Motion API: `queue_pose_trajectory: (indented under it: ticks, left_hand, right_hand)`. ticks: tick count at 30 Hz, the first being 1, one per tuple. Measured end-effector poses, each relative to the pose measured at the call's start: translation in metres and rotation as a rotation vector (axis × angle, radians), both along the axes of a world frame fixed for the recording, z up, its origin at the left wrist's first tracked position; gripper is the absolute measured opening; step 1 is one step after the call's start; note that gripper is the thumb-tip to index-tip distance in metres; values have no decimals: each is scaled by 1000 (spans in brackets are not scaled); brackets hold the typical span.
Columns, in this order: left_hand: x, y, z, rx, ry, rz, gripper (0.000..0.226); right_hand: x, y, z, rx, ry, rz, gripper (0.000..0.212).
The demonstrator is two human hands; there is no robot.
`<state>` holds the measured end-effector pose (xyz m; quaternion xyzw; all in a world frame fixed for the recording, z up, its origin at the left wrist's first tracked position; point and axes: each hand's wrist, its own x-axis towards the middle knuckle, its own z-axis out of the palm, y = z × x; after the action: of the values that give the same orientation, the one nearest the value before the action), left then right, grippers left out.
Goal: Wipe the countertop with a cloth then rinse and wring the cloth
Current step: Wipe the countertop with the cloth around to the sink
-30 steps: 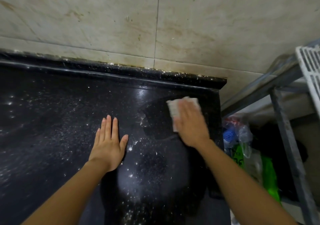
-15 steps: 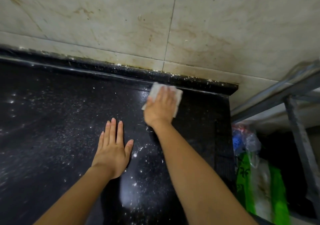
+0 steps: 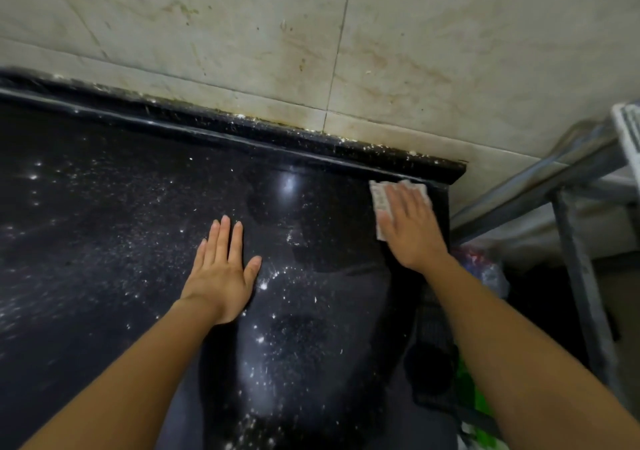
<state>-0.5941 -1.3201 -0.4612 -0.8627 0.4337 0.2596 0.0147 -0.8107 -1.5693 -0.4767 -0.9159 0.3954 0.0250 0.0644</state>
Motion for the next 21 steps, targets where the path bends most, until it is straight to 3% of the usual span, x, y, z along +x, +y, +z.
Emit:
queue_pose_trajectory:
  ticks: [4, 7, 12, 21]
  left_hand:
    - [-15, 4, 2, -127, -126, 45, 63]
    - [-40, 25, 9, -263, -98, 65, 59]
    - [-70, 92, 3, -234, -49, 136, 58]
    - [-104, 191, -2, -253, -47, 248, 62]
  right_hand:
    - [-38, 7, -3, 51, 43, -85, 78]
    - [-47, 28, -3, 60, 22, -101, 78]
    - [-73, 79, -1, 91, 60, -107, 62]
    - [-117, 184, 8, 155, 72, -79, 84]
